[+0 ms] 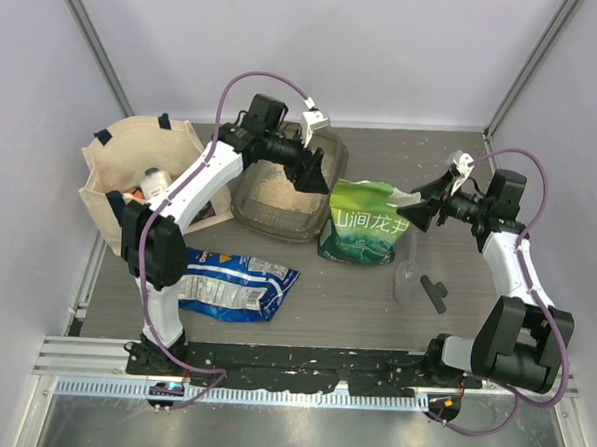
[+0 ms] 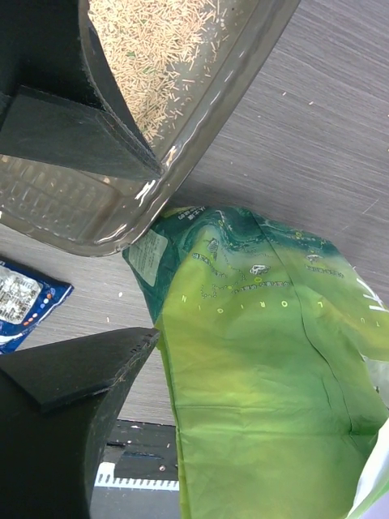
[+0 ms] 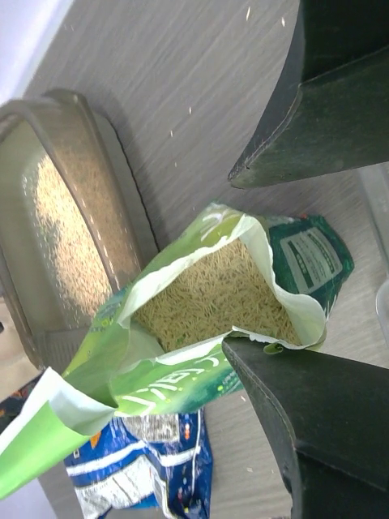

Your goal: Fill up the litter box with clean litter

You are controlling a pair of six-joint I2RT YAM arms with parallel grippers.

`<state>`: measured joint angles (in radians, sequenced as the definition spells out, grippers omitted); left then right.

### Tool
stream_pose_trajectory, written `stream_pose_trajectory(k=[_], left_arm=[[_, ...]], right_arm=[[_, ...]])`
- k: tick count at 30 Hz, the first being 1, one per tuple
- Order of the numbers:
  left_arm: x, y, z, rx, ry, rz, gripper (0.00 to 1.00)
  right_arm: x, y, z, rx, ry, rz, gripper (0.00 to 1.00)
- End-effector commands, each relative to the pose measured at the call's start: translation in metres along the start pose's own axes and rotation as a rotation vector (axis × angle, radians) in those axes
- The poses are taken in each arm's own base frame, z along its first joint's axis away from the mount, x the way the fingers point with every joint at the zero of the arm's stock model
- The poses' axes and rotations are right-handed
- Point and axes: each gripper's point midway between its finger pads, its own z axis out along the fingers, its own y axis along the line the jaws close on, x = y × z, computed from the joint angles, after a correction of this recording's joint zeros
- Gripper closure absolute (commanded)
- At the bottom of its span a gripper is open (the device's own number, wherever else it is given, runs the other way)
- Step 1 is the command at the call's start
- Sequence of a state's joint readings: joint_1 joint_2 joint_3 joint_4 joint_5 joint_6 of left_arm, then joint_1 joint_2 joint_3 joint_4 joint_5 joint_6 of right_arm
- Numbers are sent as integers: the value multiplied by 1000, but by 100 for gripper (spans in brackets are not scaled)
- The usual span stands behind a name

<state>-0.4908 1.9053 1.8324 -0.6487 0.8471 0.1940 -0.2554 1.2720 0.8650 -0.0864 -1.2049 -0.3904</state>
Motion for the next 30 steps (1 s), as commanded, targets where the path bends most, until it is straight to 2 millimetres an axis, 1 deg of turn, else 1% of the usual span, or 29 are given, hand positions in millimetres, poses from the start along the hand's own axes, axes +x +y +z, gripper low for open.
stream_pose_trajectory(k=[1, 5, 6, 7, 10, 13, 15, 16, 17, 18, 21, 23, 24, 26, 29, 30], left_arm=[[-13, -9, -8, 6, -23, 45, 24], [-12, -9, -8, 6, -17, 41, 24], [-13, -9, -8, 6, -17, 40, 24], [-14, -9, -8, 5, -19, 40, 24], [-14, -10, -7, 12, -15, 37, 24], [-12, -12, -4, 25, -8, 32, 23], [-12, -13, -4, 30, -8, 33, 24], [-11, -14, -3, 33, -8, 34, 23], [-10, -14, -2, 33, -4, 33, 23], [-11, -14, -2, 34, -5, 34, 23], [-9, -14, -3, 33, 2, 40, 23], [-9, -15, -5, 32, 8, 46, 24], [-8, -15, -4, 32, 10, 49, 23], [-8, -16, -5, 32, 10, 51, 24], [-7, -16, -6, 30, 12, 46, 24], [-8, -16, -6, 28, 12, 49, 24]], right_arm=[[-8, 13, 4, -103, -28, -5, 22], [1, 23, 8, -140, -21, 20, 25], [3, 26, 10, -149, -19, 25, 27], [3, 28, 11, -158, -19, 29, 32], [0, 32, 12, -178, -25, 45, 37], [-4, 32, 12, -176, -30, 40, 38], [-1, 31, 14, -166, -33, 38, 39], [-1, 30, 16, -164, -37, 39, 40], [-8, 29, 20, -163, -58, 26, 41], [-4, 29, 22, -156, -60, 41, 41], [-11, 29, 27, -149, -79, 27, 41], [-11, 24, 28, -121, -79, 14, 39], [-11, 22, 28, -112, -79, 2, 35], [-10, 18, 28, -99, -77, -8, 34], [-9, 17, 31, -125, -78, 12, 39], [-9, 17, 32, -133, -78, 27, 44]])
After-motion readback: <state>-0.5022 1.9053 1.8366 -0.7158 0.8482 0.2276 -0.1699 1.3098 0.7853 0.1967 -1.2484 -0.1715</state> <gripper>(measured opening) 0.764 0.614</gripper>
